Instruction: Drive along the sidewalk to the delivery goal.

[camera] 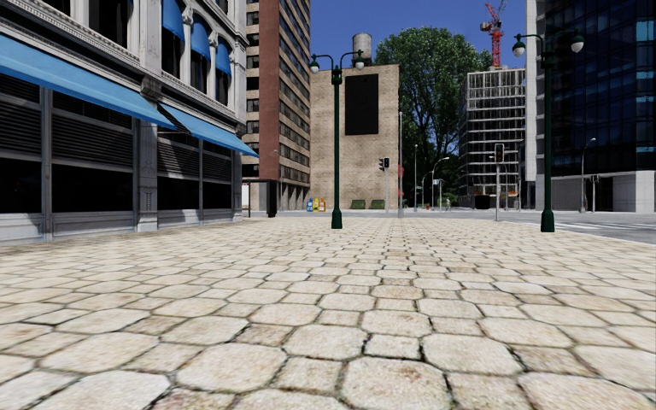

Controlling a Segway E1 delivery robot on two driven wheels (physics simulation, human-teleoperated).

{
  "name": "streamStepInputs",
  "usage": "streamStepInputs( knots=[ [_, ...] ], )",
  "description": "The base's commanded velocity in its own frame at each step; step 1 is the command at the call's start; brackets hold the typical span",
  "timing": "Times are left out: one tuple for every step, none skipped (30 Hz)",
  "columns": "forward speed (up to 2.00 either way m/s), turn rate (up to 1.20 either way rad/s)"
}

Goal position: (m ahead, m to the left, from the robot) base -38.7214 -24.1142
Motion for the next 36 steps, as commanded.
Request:
streamStepInputs(
  knots=[
    [0.0, 0.0],
    [0.0, 0.0],
    [0.0, 0.0],
    [0.0, 0.0],
    [0.0, 0.0],
    [0.0, 0.0],
    [0.0, 0.0],
    [0.0, 0.0],
    [0.0, 0.0],
    [0.0, 0.0],
    [0.0, 0.0],
    [0.0, 0.0],
    [0.0, 0.0],
    [0.0, 0.0],
    [0.0, 0.0],
    [0.0, 0.0],
    [0.0, 0.0],
    [0.0, 0.0],
    [0.0, 0.0],
    [0.0, 0.0],
    [0.0, 0.0],
    [0.0, 0.0],
    [0.0, 0.0],
    [0.0, 0.0],
    [0.0, 0.0],
    [0.0, 0.0],
    [0.0, 0.0],
    [0.0, 0.0],
    [0.0, 0.0],
    [0.0, 0.0],
    [2.0, 0.0],
    [2.0, 0.0],
    [2.0, 0.0],
    [2.0, 0.0],
    [2.0, 0.0],
    [2.0, 0.0]
  ],
)
